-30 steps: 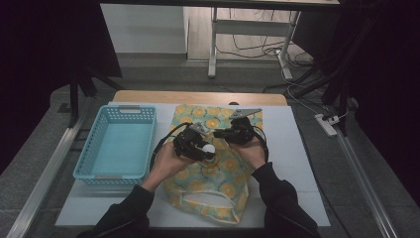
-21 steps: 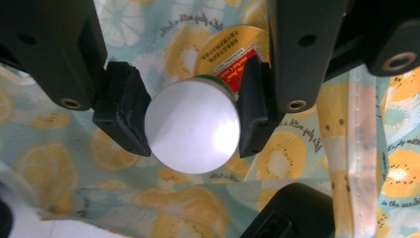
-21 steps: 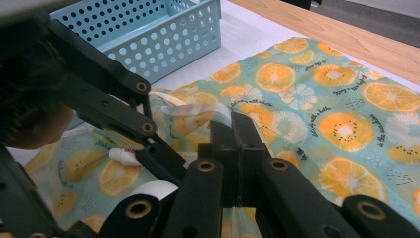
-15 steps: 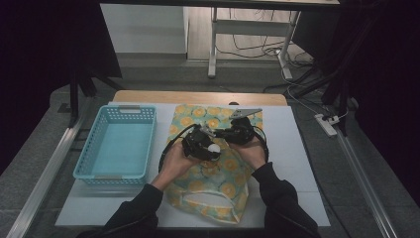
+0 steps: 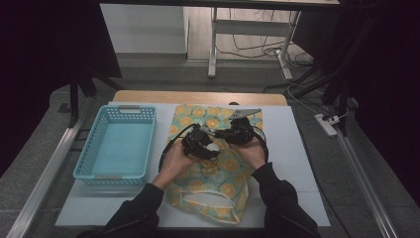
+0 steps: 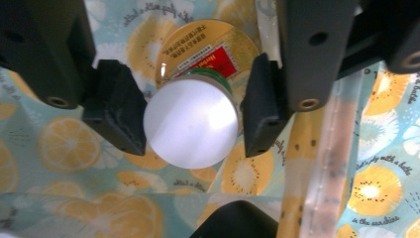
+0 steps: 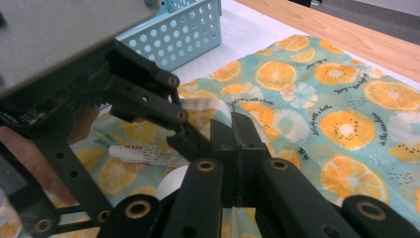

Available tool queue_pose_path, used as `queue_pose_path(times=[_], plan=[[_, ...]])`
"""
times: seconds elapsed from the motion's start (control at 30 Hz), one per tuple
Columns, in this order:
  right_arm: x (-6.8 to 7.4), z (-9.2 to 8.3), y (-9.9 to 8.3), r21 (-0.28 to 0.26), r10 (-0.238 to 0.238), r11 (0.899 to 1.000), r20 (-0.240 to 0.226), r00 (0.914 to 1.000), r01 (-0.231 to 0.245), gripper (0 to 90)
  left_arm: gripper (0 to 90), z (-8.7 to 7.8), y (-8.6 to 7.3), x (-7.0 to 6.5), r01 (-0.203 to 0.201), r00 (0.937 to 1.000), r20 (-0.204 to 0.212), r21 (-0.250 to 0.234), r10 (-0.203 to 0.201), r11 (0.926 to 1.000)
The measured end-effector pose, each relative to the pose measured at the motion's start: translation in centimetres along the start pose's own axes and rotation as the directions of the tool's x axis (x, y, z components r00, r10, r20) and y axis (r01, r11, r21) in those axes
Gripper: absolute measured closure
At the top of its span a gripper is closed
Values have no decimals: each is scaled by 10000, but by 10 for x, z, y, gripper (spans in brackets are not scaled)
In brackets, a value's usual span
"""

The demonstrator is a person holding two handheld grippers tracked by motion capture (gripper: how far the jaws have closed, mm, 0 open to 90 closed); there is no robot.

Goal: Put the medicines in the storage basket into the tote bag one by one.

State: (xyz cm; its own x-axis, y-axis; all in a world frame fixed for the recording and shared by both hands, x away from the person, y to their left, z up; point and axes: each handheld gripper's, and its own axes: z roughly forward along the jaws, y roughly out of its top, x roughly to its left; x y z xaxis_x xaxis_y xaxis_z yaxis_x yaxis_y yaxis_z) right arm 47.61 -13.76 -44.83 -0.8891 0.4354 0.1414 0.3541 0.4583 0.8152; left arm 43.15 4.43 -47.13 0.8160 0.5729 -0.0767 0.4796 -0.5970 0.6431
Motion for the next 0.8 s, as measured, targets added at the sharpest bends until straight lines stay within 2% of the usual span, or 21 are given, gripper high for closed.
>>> queue_pose_path(times=[0.4,0.5,0.8], plan=[[0,-1,1,-11,9,10000,-44,10000,-9,900,266,-30,-3,-10,-38,9991,419,-554,61,9985],[1,0,1,-8,1,10000,-62,10000,-1,900,220,-37,-7,-11,55,9984,567,-703,-16,9975],[1,0,1,9,-9,10000,-62,10000,9,900,115,-46,-21,-15,346,9981,548,-915,-297,9952]])
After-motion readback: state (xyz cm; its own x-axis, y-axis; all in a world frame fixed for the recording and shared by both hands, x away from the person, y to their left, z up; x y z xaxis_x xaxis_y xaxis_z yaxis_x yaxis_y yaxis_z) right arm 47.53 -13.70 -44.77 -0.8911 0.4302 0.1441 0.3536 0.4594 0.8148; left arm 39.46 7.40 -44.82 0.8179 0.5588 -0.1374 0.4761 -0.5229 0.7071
